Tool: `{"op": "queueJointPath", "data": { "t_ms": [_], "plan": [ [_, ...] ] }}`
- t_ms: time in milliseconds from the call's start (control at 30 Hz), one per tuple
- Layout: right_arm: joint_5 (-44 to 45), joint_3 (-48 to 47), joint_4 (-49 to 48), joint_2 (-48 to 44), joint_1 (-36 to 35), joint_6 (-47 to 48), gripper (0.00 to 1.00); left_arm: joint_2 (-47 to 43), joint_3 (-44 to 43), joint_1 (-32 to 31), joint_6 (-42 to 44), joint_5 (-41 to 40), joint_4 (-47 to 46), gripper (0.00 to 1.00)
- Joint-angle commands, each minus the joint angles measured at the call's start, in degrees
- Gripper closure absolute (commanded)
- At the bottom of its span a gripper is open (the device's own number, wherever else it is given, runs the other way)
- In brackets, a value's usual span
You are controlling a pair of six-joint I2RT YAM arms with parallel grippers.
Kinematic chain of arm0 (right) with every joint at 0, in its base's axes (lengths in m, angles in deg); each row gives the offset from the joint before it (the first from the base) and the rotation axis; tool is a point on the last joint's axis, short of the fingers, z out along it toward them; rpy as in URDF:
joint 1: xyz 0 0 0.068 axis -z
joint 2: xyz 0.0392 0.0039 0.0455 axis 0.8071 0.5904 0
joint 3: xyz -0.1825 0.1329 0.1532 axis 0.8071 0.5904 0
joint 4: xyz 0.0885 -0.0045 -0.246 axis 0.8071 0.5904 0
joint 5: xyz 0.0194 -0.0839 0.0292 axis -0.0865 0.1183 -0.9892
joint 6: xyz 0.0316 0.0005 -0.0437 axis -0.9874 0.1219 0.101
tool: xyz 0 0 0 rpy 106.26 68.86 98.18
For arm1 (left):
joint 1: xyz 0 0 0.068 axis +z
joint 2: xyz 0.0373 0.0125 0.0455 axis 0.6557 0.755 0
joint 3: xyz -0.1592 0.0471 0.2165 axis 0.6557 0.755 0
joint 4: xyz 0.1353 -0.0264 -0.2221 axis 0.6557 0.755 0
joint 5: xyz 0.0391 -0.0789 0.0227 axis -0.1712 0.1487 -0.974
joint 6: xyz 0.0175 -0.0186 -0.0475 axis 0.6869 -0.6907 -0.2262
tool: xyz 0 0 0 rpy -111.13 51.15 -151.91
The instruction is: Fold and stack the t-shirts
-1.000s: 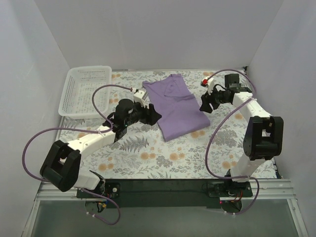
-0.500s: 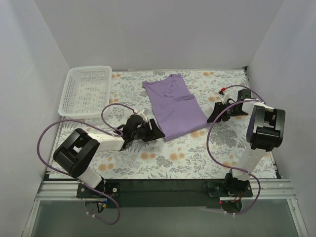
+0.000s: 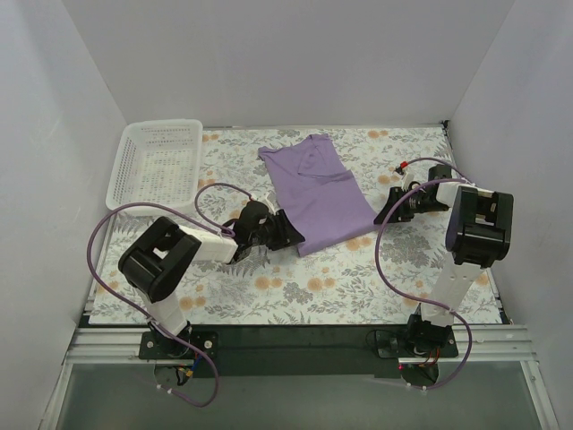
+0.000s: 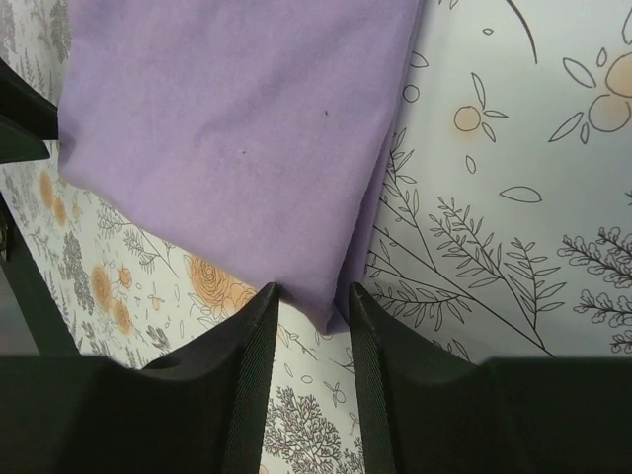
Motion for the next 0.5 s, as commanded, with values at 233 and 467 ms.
{"op": "queueJointPath", "data": {
  "t_ms": [233, 467],
  "plan": [
    [-2.63, -2.40, 1.35, -0.21, 0.09, 0.91, 0.75, 0.56, -1.34, -0.23, -0.35, 1.96, -0.52, 0.72],
    [-2.19, -2.14, 2.67, -0.83, 0.70, 2.31, 0.97, -0.05, 0.77, -0.58, -1.58, 4.42, -2.53, 0.88]
  ]
}}
